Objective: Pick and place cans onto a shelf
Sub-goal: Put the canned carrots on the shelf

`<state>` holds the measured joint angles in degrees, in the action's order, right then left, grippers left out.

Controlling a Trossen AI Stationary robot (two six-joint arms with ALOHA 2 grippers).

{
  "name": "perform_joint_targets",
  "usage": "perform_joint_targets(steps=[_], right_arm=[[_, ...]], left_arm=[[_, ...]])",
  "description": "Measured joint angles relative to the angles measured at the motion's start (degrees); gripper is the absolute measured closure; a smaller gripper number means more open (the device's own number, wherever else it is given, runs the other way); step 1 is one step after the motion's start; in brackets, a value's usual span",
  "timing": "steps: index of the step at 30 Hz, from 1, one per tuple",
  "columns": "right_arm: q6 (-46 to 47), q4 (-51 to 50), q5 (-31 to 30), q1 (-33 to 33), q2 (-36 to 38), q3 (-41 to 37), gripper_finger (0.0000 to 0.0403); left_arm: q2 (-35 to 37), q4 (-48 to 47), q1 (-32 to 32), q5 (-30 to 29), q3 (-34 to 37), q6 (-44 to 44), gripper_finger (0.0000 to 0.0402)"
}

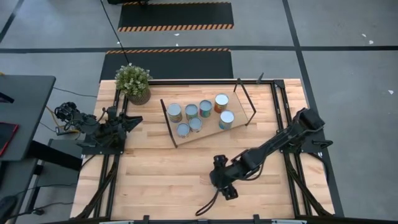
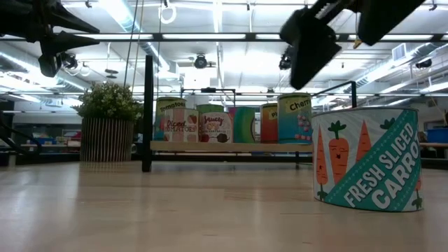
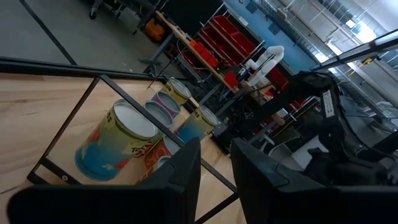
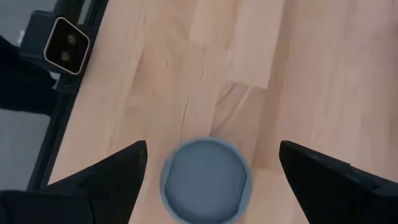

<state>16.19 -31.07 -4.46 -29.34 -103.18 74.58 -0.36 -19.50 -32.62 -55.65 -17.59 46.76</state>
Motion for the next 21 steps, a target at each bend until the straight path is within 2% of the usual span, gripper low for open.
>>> perform_joint_targets(steps=[6,12,17,21], right_arm=[[-1.64,-4.72,0.95,-0.02,-5.16,6.80,0.0029],[1.11,-7.13,4.64,0.20,-7.67,8.03,0.0008],[1.82,-8.13,0.96,0.19,-7.50,8.03,0.0007],[1.95,-7.21,1.00,0.19,-7.47,7.51,0.0005]], left_arm=[[0.02,0.01,0.02,0.02,0.00,0.00,0.0306],[0.01,0.05,0.02,0.00,0.00,0.00,0.0306],[0.02,-0.01,0.02,0.02,0.00,0.00,0.0306],[0.00,0.01,0.02,0.02,0.00,0.00,0.0306]])
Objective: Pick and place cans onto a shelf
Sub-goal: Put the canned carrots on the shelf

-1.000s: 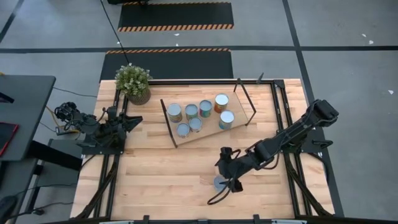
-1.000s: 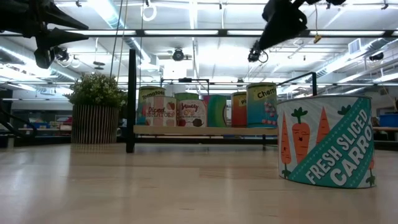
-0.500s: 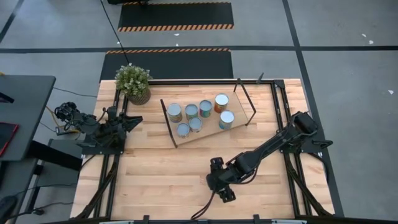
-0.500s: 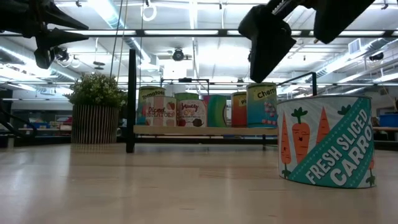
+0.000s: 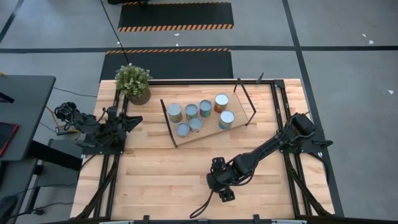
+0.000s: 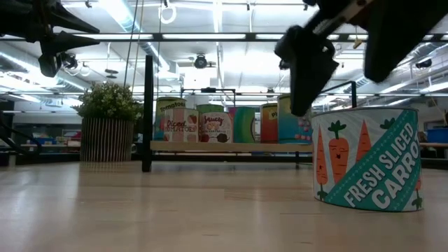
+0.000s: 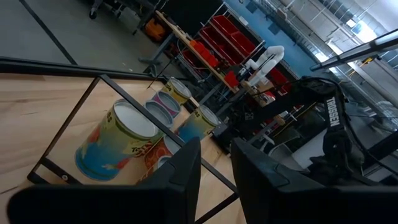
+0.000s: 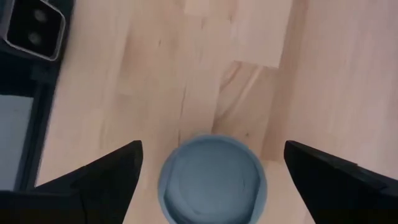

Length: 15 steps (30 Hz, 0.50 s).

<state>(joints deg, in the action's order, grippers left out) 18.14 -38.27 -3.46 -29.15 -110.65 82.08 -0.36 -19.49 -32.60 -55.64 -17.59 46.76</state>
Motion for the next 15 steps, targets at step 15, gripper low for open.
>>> perform_joint_targets(steps=[15], right_arm=[[-0.62,0.32,-1.89,-0.08,-1.24,-0.89,0.0003]], left_arm=[[0.02,-0.02,0.00,-0.02,-0.01,0.00,0.0306]])
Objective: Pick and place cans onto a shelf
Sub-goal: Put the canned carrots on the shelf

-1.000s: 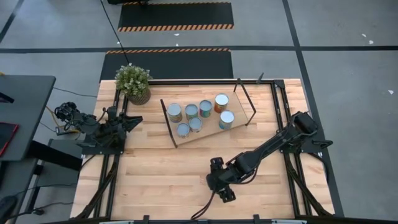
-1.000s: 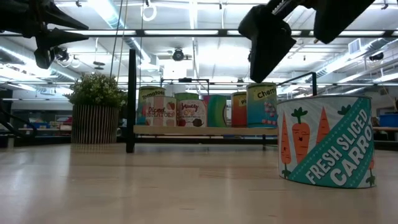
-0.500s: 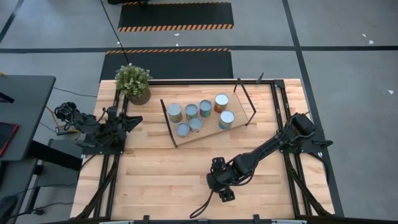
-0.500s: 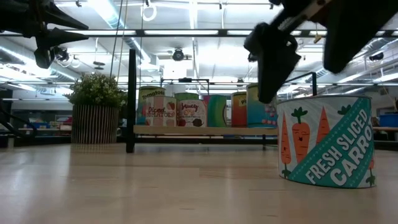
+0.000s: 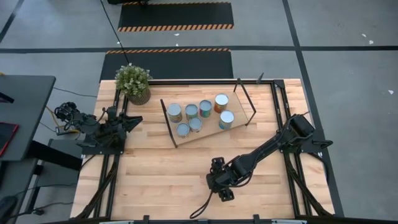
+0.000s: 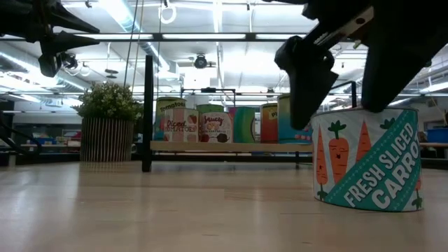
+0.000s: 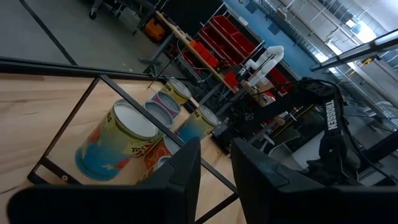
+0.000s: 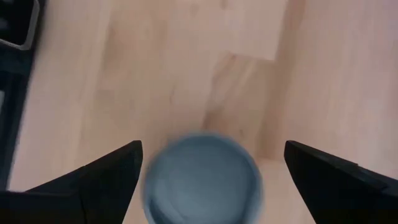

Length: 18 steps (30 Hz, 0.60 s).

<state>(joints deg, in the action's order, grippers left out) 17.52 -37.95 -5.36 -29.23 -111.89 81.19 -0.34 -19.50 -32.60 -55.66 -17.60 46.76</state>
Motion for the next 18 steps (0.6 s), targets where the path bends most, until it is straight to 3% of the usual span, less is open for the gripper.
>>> perform_joint_targets(steps=[18], right_arm=[[0.31,1.45,0.17,0.15,-2.41,0.04,0.0013]], left_arm=[[-0.02,0.87,-0.02,0.02,-0.03,0.00,0.0306]])
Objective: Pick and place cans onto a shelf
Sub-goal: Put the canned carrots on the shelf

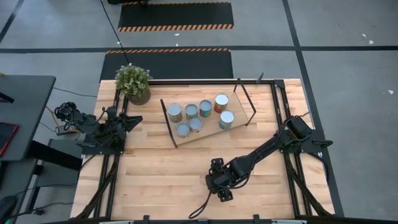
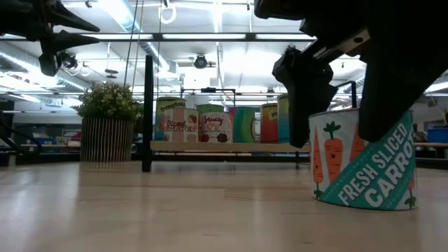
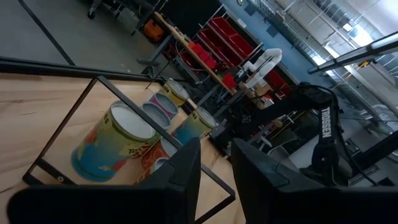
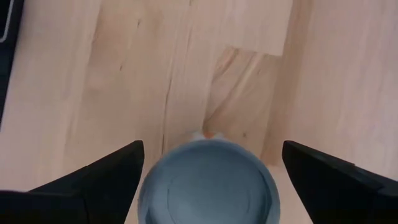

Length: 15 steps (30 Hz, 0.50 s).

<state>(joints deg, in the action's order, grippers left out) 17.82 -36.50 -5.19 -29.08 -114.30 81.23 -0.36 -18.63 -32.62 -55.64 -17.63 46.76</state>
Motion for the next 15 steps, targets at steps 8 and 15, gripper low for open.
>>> perform_joint_targets(steps=[8,15], right_arm=[[1.49,-2.43,1.59,0.02,0.07,0.00,0.0043],[2.05,-2.59,1.94,0.92,0.09,0.00,0.0084]], left_arm=[[0.00,-0.03,0.00,0.00,0.00,0.00,0.0306],[0.00,-0.04,0.01,-0.02,0.00,0.00,0.0306]])
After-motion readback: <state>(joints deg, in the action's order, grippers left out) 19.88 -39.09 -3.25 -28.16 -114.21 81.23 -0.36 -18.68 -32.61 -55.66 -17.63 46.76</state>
